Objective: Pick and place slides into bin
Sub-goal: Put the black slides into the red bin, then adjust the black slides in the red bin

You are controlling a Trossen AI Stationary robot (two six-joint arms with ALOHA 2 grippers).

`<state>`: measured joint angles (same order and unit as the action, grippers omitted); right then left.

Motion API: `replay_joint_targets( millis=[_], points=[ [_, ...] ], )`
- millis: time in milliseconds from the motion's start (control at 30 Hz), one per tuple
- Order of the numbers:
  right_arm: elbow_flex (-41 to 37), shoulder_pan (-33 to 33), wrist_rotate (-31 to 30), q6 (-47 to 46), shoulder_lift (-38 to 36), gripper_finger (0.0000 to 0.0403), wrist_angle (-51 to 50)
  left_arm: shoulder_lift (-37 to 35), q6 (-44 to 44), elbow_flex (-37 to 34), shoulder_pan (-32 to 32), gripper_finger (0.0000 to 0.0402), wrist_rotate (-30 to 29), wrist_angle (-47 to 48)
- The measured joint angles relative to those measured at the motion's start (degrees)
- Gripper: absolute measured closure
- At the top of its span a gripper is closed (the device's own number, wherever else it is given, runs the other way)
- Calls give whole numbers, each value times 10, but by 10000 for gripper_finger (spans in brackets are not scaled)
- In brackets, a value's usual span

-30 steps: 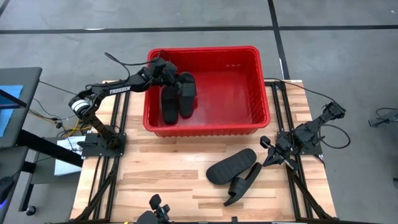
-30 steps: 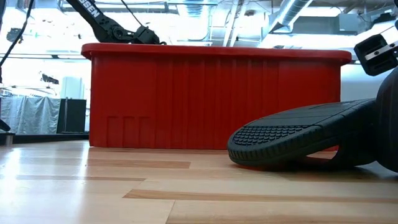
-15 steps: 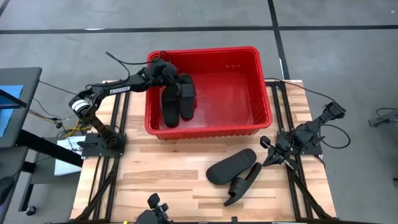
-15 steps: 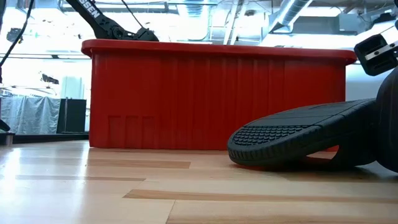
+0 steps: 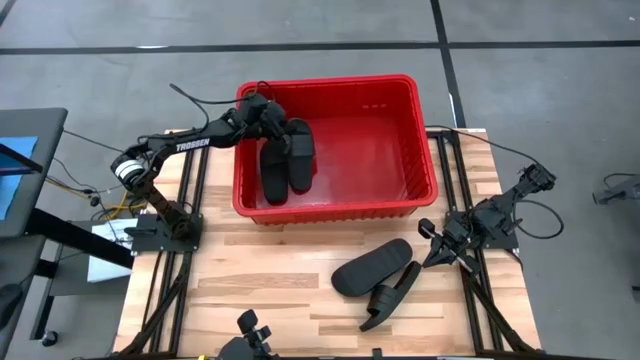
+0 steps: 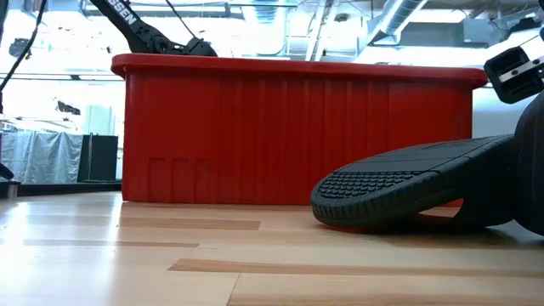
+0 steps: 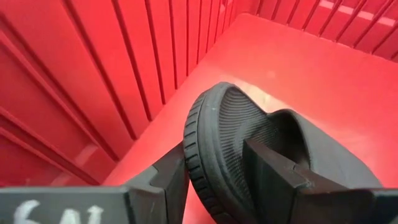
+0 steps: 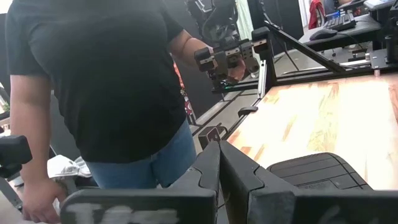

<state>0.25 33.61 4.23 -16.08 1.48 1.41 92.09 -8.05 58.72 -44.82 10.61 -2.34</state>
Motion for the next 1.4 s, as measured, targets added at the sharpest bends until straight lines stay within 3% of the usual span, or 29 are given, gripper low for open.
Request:
replay_joint_targets(
  millis=[600, 800, 1033, 1400],
  points=[
    [0, 0, 0, 0, 0, 403, 0, 0, -13, 0, 0, 262, -13, 2],
    [0, 0, 0, 0, 0, 403, 0, 0, -26, 0, 2, 222, -53, 11],
    [0, 0, 0, 0, 0, 403, 0, 0, -52, 0, 2, 172, -55, 11],
    [0, 0, 0, 0, 0, 403, 0, 0, -122, 0, 2, 174, -54, 11]
  ],
)
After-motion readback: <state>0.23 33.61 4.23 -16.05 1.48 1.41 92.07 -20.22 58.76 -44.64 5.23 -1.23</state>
